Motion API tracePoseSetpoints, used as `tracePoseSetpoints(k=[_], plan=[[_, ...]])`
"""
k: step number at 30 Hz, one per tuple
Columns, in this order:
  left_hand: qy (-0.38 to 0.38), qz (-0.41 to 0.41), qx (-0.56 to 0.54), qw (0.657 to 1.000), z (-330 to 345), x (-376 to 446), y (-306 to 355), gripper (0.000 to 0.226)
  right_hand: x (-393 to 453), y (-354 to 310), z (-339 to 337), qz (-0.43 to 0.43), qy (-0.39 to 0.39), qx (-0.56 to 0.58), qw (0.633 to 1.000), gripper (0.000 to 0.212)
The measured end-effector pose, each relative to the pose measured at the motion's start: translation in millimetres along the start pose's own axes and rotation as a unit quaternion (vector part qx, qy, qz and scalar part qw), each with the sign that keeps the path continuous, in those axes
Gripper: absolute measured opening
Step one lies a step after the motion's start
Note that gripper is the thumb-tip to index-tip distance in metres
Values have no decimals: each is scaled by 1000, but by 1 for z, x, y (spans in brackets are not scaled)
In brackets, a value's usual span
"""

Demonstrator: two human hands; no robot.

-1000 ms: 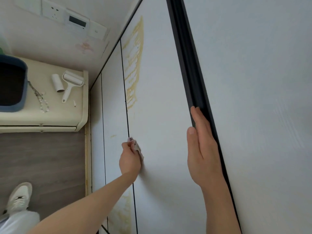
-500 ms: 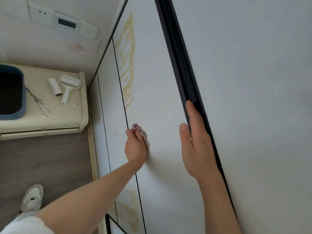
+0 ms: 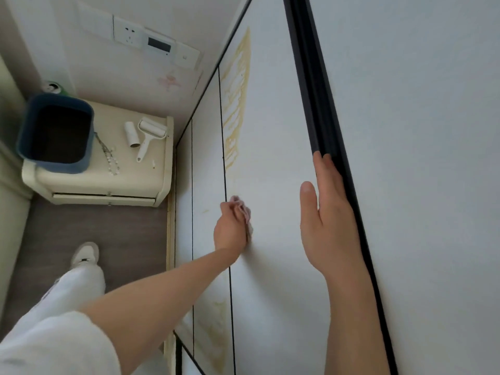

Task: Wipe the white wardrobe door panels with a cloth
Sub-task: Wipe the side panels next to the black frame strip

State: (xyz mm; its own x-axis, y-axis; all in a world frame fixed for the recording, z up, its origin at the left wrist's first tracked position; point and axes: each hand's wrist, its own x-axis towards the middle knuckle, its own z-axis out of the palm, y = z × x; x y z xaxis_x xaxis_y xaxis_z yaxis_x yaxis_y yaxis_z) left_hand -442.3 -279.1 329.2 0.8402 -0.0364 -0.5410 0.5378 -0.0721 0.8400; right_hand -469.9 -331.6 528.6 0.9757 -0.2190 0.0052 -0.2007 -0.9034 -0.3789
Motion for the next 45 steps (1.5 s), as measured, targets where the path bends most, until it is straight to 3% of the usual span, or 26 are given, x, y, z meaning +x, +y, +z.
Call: tracePoseSetpoints(k=[1, 3, 6, 9, 12, 14, 16, 18, 19, 23, 25, 27, 29, 31, 33, 36, 38, 40, 43, 45], plan=[[-2, -58, -17, 998, -1, 5, -8, 15, 1, 0, 1, -3, -1, -7, 1000, 54], [-3, -58, -40, 997, -3, 2, -6, 16, 1, 0, 3, -11, 2, -16, 1000, 59], [-21, 93, -70, 993, 3, -16, 27, 10, 1, 1, 2, -5, 6, 2, 1000, 60], [-73, 272, -103, 954, 5, -36, 83, 19, 11, -4, 1, 7, 3, 31, 999, 58], [-63, 366, -85, 925, 5, -18, 85, 20, 36, -14, 2, 12, 7, 38, 999, 55], [-30, 311, -30, 950, 10, 19, 49, 12, 56, -17, 3, 16, 10, 16, 1000, 52], [-10, 148, 23, 989, 4, 52, 21, 11, 66, -19, 5, 15, 10, -4, 1000, 51], [2, 38, 45, 998, -1, 65, 18, 14, 69, -20, 6, 14, 8, -14, 1000, 51], [6, 29, 31, 999, -2, 64, 26, 13, 72, -21, 6, 14, 4, -15, 1000, 51], [-33, 187, -53, 980, -1, 15, 97, 4, 89, -25, 5, 14, 1, 6, 1000, 51], [-90, 261, -46, 960, 1, -8, 120, 17, 98, -29, 7, 19, 1, 1, 1000, 52], [-98, 294, -19, 951, 4, -1, 119, 25, 106, -33, 8, 35, -8, -1, 999, 52], [-52, 251, -15, 966, 3, 34, 96, 30, 115, -36, 9, 31, -3, 3, 999, 52], [-16, 139, -9, 990, -5, 70, 78, 18, 118, -35, 9, 16, 13, 10, 1000, 54], [-10, 81, -11, 997, -11, 85, 75, 7, 120, -35, 10, 19, 10, 22, 1000, 55], [-50, 163, -37, 985, -13, 59, 101, 5, 117, -37, 7, 30, -6, 38, 999, 55], [-118, 251, -34, 960, -12, 34, 124, 15, 118, -40, 4, 42, -11, 52, 998, 55], [-171, 284, -28, 943, -12, 26, 139, 28, 121, -42, 3, 48, -16, 45, 998, 53], [-150, 329, 17, 932, -11, 53, 126, 22, 133, -46, 3, 51, -22, 41, 998, 51], [-95, 254, 31, 962, -10, 91, 95, 21, 148, -46, 5, 44, -16, 37, 998, 50]])
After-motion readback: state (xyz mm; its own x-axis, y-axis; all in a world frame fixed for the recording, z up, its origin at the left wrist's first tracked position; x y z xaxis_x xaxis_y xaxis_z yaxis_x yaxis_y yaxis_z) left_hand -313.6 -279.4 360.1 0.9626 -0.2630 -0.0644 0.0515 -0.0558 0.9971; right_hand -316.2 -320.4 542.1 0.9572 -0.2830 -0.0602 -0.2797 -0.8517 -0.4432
